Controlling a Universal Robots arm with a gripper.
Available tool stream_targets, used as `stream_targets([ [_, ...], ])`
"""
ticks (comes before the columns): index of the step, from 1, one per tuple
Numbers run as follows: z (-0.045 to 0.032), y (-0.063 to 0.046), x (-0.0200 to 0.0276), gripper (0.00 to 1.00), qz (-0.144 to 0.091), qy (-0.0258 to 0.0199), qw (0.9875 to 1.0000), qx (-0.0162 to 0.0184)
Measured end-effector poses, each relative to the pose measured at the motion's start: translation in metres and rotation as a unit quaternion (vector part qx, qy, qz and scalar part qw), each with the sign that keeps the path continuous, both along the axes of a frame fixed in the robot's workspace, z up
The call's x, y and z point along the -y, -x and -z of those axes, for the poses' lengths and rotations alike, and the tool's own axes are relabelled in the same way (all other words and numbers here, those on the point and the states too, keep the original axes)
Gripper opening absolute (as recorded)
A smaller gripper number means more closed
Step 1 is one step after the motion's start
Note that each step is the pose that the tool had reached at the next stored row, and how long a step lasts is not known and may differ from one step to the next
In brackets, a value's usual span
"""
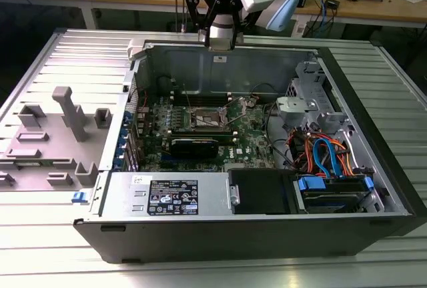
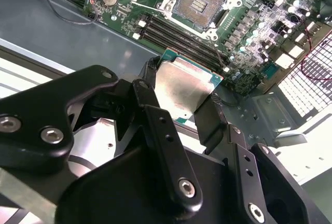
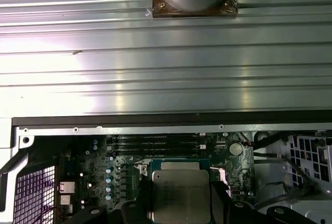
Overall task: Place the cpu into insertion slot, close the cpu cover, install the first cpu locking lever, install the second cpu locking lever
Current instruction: 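Place the cpu into insertion slot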
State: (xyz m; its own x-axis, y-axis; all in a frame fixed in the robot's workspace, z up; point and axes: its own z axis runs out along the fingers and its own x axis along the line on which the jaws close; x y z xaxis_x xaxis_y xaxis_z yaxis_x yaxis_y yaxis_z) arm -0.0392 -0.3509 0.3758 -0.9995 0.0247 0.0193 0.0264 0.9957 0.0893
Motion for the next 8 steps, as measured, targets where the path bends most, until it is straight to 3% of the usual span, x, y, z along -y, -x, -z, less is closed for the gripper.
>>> stream_targets([
  [8,0.0,0.0,0.0011,0.54,0.0,0.0,1.0,0.0],
])
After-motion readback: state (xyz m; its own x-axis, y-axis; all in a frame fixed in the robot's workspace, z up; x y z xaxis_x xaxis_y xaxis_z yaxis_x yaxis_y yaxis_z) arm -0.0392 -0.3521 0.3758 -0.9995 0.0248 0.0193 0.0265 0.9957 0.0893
